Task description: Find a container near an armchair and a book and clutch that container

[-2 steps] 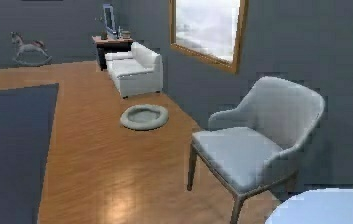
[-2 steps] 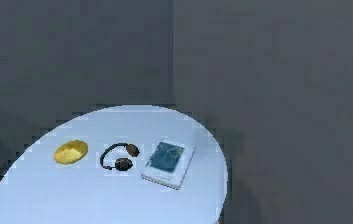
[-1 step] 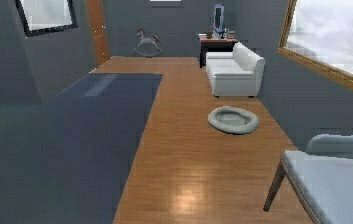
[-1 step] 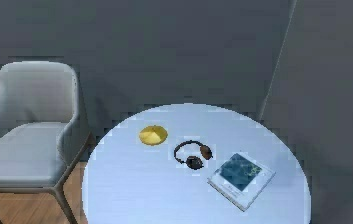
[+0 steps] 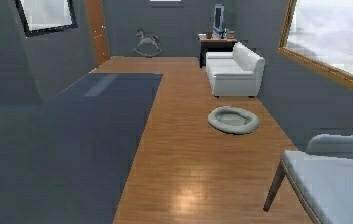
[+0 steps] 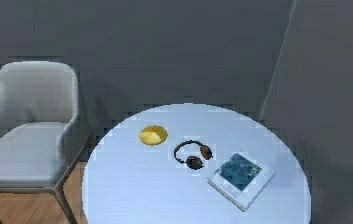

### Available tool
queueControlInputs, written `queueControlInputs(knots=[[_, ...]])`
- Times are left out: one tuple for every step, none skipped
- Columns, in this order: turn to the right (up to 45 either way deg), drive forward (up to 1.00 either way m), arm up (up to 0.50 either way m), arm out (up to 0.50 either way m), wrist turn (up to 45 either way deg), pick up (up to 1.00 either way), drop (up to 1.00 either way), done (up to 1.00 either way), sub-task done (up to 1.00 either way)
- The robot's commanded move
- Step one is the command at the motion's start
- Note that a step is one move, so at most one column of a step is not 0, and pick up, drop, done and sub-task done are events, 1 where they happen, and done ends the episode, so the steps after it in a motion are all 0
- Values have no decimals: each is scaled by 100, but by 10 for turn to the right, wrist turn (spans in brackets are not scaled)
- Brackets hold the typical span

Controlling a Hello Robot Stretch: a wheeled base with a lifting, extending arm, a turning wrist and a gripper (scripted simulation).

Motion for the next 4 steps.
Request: queueControlInputs(knots=[[0,0,30,0,0,0,0,0,0],[0,0,0,48,0,0,0,0,0],[0,0,0,0,450,0,0,0,0],[0,0,0,0,450,0,0,0,0]])
